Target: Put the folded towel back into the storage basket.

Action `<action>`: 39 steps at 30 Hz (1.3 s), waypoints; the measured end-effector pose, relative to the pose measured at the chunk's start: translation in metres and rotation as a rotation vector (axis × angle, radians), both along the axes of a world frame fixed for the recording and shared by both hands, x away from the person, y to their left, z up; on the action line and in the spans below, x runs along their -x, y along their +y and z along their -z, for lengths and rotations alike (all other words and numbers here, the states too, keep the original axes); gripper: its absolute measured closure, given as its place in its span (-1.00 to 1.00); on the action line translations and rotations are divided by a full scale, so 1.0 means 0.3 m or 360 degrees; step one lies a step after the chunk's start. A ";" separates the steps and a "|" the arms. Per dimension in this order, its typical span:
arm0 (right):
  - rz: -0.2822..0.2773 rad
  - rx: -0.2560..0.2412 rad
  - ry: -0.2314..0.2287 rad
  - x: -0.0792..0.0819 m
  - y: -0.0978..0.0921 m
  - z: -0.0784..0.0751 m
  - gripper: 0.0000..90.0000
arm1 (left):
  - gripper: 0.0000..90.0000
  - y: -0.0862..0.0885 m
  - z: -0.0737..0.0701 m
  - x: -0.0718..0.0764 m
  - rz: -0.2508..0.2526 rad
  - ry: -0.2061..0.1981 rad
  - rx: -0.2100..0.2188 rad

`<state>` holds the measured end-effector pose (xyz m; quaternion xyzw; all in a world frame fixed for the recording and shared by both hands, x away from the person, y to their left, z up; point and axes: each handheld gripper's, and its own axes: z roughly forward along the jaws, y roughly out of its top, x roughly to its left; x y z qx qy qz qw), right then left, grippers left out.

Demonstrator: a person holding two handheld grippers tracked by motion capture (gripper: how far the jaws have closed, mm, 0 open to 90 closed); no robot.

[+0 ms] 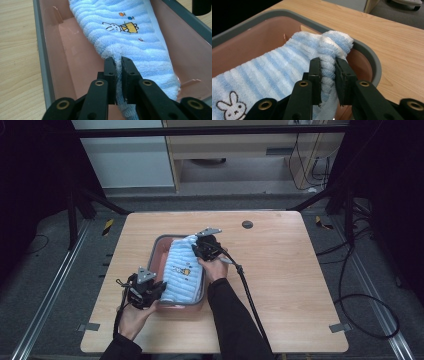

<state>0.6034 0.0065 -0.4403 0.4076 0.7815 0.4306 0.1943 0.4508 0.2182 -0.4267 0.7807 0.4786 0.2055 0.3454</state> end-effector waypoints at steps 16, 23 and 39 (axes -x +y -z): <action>0.0003 -0.0046 -0.0103 0.029 -0.049 -0.056 0.26 | 0.35 0.046 -0.032 0.008 -0.0082 -0.0113 0.0065; 0.0039 -0.0079 -0.0169 0.076 -0.138 -0.125 -0.10 | 0.12 0.075 -0.069 0.021 -0.0071 -0.0229 0.0111; 0.0150 -0.0120 -0.0165 0.201 -0.452 -0.132 -0.46 | -0.25 0.131 -0.095 0.023 -0.0074 -0.0307 0.0122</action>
